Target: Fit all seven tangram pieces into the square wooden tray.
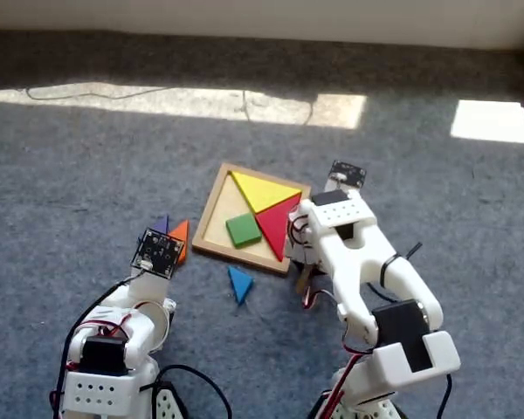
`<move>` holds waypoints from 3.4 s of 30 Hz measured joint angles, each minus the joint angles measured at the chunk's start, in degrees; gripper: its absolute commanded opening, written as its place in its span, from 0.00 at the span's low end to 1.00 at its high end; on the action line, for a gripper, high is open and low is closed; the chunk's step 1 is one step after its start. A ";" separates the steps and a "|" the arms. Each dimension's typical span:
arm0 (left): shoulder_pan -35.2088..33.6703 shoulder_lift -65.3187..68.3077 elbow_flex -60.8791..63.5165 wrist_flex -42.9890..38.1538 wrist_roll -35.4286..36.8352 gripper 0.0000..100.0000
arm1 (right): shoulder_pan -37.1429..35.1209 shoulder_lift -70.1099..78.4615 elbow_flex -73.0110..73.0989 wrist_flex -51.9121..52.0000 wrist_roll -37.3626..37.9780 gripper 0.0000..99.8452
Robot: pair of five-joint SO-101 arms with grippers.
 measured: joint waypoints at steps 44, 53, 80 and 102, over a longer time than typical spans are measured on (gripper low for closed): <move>0.00 0.00 0.00 0.00 0.00 0.01 | -7.74 8.62 -19.08 -3.69 35.96 0.12; 0.00 0.00 0.00 0.00 0.00 0.01 | -10.99 8.62 -19.16 1.14 35.96 0.12; 0.00 0.00 0.00 0.00 0.00 0.01 | -14.42 3.25 -19.16 0.26 22.95 0.01; 0.00 0.00 0.00 0.00 0.00 0.01 | -14.15 10.64 -14.95 -2.11 19.96 0.01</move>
